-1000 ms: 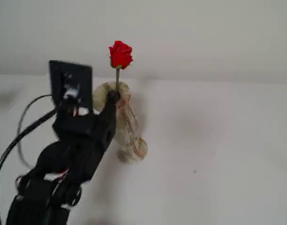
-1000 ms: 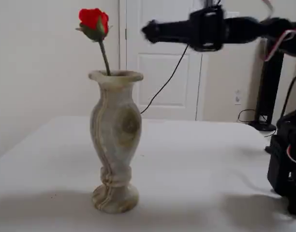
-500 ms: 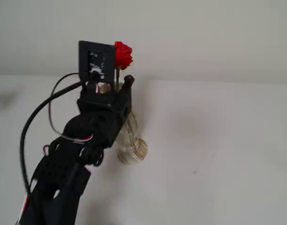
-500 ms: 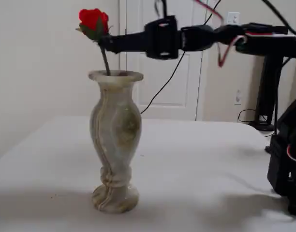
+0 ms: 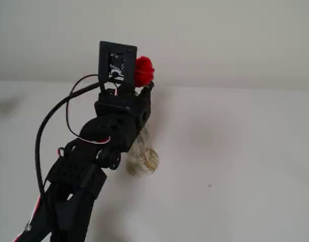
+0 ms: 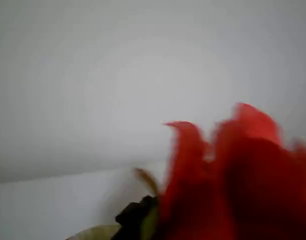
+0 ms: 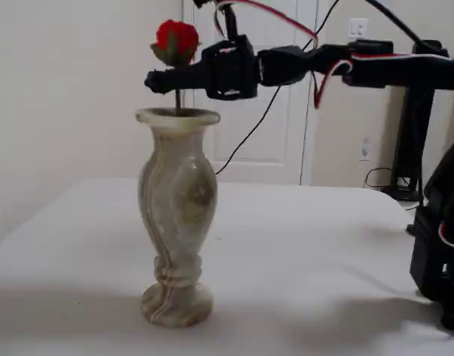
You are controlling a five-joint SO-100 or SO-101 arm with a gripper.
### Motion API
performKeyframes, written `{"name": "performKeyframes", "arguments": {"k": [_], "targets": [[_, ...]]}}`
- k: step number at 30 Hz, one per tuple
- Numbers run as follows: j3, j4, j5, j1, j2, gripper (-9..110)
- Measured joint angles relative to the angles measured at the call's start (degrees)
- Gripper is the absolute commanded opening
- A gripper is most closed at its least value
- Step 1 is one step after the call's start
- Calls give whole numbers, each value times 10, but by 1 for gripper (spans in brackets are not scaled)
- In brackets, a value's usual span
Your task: Pick up rose from vase and place it onto the table
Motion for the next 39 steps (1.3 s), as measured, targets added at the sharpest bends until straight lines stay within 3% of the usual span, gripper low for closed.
{"name": "performKeyframes", "arguments": {"k": [8,16,29,35,39], "targets": [[-25,8,-69,11,13,0],[-202,140,-99,72,30,0],[-457,217,-224,265,-2,0],[-472,370,-295,342,4,0],[-395,439,-322,344,54,0]]}}
